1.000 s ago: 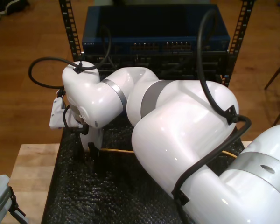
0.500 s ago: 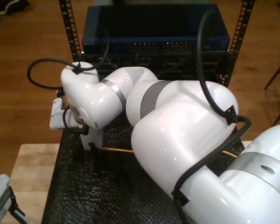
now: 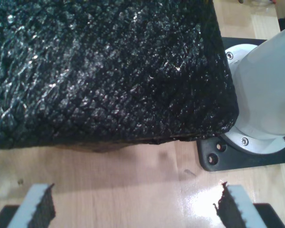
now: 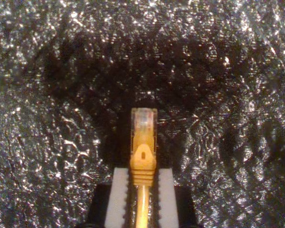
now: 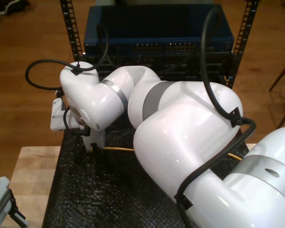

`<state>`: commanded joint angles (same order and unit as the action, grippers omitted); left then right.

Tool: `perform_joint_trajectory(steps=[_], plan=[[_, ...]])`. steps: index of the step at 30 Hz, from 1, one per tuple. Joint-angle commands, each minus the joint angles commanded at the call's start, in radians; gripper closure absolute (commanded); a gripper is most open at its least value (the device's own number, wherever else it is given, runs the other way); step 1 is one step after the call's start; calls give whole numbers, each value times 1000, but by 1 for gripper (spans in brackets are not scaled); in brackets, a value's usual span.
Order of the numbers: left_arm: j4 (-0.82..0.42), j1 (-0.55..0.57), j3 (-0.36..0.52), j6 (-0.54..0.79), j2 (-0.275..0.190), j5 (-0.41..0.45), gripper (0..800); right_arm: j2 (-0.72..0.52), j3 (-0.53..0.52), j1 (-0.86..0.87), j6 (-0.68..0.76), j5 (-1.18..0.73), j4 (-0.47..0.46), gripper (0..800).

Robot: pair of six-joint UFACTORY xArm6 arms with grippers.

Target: Grab the cable and plug it in

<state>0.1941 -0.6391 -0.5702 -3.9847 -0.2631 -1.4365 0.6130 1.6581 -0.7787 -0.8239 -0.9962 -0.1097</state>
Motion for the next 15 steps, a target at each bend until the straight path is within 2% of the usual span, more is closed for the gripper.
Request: perform_joint_trajectory(steps=[9, 15], plan=[[2, 2, -5, -2, 0, -2, 0, -2, 58, 32, -8, -46, 6, 792], [3, 37, -3, -38, -2, -11, 0, -64, 55, 38, -32, -51, 14, 797]])
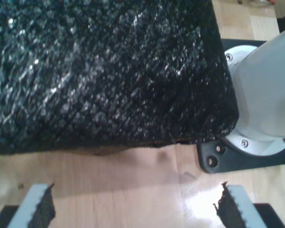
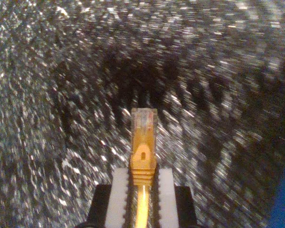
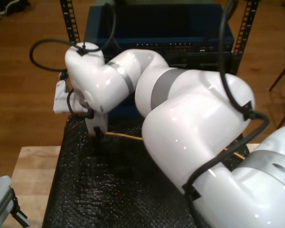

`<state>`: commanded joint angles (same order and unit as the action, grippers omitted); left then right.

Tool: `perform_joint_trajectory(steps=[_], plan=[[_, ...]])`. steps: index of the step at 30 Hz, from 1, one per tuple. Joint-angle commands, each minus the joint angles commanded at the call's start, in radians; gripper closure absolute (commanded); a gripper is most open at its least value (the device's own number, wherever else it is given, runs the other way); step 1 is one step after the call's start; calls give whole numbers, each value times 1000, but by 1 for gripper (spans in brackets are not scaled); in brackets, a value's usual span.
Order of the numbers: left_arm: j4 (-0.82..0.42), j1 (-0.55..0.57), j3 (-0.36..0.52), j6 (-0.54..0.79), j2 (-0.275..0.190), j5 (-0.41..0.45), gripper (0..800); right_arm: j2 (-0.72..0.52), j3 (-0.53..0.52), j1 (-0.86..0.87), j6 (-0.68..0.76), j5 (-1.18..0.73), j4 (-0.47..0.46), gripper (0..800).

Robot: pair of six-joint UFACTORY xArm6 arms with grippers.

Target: Grab the cable and plug it in

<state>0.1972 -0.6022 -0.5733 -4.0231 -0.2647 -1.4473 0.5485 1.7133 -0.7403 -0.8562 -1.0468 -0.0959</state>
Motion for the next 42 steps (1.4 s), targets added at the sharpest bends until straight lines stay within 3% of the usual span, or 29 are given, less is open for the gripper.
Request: perform_joint_trajectory(steps=[8, 20, 26, 32, 42], plan=[[69, 37, -15, -23, -14, -25, 0, -103, -34, 0, -29, -121, 3, 797], [166, 101, -55, -84, -69, -137, 0, -387, -295, 60, -72, -123, 107, 794], [198, 176, -58, -163, -98, -143, 0, -516, -433, 100, -104, -121, 138, 793], [273, 253, -72, -221, -103, -150, 0, -683, -598, 190, -121, -104, 229, 796], [328, 433, -115, -374, -109, -150, 0, -873, -781, 264, -198, -78, 230, 798]])
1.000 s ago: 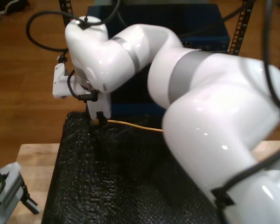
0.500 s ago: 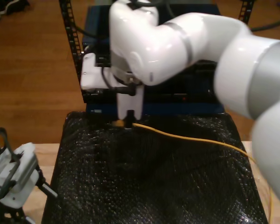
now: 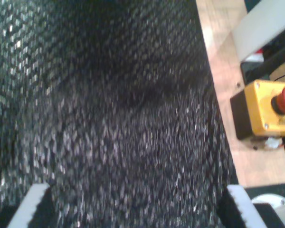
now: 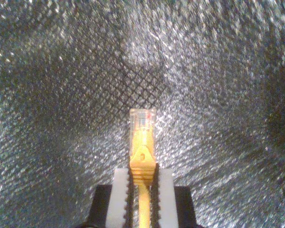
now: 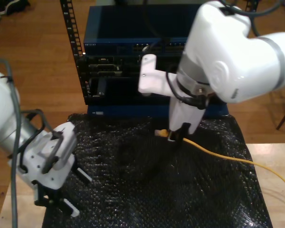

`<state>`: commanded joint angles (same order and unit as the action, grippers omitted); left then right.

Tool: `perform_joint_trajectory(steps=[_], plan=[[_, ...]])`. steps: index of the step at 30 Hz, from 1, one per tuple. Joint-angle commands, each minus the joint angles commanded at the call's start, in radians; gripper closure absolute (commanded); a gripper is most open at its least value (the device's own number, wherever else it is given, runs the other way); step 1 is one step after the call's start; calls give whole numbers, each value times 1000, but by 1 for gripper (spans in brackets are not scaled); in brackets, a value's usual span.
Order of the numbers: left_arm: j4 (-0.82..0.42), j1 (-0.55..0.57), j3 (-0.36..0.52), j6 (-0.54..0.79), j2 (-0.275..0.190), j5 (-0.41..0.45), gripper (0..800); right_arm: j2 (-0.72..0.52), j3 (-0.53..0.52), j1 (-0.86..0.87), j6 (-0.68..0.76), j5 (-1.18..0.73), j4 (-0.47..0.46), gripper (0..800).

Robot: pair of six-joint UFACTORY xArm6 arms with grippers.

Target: Grab the cable and plug it in

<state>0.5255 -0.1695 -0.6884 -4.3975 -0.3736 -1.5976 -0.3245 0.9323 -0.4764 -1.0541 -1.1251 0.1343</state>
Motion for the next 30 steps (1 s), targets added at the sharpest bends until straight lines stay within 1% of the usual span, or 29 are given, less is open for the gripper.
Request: perform_joint_trajectory(steps=[3, 7, 11, 16, 22, 27, 30], plan=[[0, 49, 0, -28, -8, 0, 0, -63, -48, 6, -17, 3, -2, 798], [20, 89, 0, -57, -8, 2, 0, -107, -74, 20, -20, -2, 6, 798], [101, 104, 0, -60, -8, 3, 0, -160, -98, 21, -18, -6, 21, 798], [253, 104, 2, -54, -6, 0, 0, -212, -121, 23, -21, -38, 126, 797], [394, 110, 2, -43, 6, 9, 0, -282, -155, 52, -20, -40, 129, 798], [439, 158, 0, -40, 11, 21, 0, -321, -178, 95, -12, -43, 129, 797], [457, 187, 3, -40, 11, 51, 0, -338, -192, 118, -12, -44, 130, 796]])
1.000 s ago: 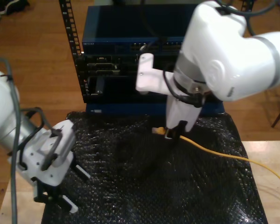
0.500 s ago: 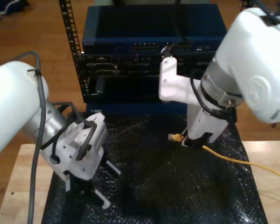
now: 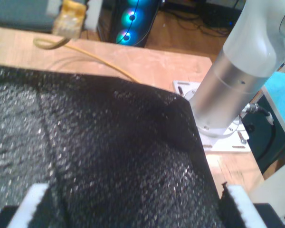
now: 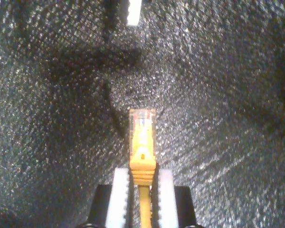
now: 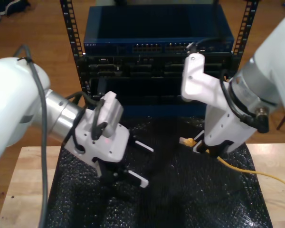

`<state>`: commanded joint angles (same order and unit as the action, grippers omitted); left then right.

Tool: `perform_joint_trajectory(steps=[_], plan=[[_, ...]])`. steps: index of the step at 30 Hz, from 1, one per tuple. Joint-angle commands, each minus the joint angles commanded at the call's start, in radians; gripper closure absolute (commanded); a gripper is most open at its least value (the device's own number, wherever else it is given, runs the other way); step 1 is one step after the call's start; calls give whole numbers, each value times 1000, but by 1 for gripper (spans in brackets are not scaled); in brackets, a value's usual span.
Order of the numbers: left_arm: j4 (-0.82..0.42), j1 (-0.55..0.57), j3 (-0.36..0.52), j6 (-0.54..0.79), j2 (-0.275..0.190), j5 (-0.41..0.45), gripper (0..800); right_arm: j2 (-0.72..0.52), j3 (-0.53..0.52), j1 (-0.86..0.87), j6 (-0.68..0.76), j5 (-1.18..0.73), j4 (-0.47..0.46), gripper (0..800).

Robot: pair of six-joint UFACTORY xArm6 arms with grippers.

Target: Grab the cable and plug it in

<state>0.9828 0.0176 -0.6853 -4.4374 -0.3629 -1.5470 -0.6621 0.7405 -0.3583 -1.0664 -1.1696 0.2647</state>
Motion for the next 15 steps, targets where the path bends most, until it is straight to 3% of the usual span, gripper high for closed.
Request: perform_joint_trajectory(steps=[15], plan=[[121, 54, -25, -8, -9, 20, 1, -17, -14, 2, 8, -63, 97, 796]])
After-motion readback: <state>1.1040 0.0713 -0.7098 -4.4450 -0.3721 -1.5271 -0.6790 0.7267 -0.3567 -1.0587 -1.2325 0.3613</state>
